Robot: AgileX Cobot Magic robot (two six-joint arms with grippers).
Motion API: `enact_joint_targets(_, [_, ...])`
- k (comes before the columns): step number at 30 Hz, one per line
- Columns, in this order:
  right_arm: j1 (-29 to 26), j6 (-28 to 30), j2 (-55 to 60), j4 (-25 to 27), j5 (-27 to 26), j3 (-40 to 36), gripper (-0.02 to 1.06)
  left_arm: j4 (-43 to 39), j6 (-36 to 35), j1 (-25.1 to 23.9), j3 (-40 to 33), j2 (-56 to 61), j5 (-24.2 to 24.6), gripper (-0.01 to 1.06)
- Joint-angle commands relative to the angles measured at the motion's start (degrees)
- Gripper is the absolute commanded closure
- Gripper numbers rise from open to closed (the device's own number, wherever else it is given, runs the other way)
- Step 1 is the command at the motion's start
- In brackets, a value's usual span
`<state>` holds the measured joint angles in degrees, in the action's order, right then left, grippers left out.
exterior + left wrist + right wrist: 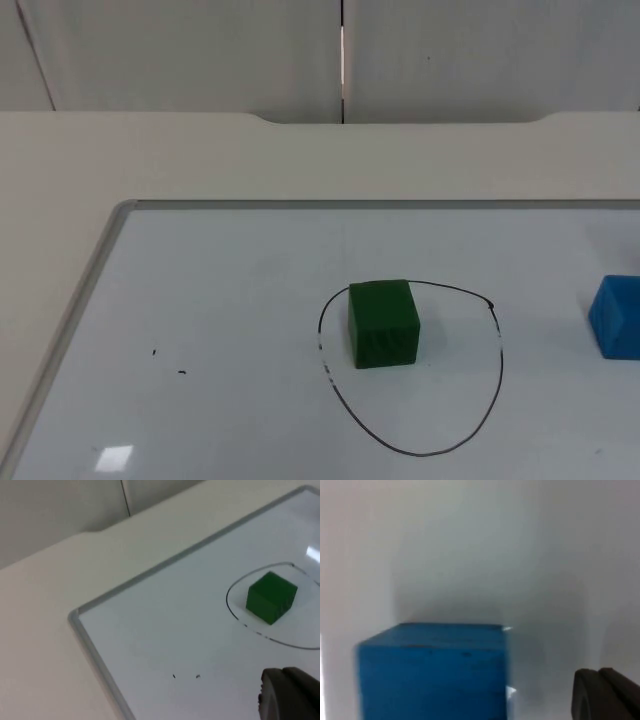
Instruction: Push the two cubes into the marked area.
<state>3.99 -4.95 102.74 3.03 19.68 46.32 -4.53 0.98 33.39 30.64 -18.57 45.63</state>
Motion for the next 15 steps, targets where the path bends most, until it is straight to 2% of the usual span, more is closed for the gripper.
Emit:
enact_joint_targets(1, [1.29,-0.17,-0.1,0.29,-1.36,-0.08,1.05,-0.93,-1.45,-0.16,-0.17,1.66,-0.66,1.05])
enact_joint_targets(15, [1.41,-0.79,-0.1,1.63,-1.46,-0.08,1.05,-0.7,-1.44,-0.16,-0.17,1.91,0.09,1.05])
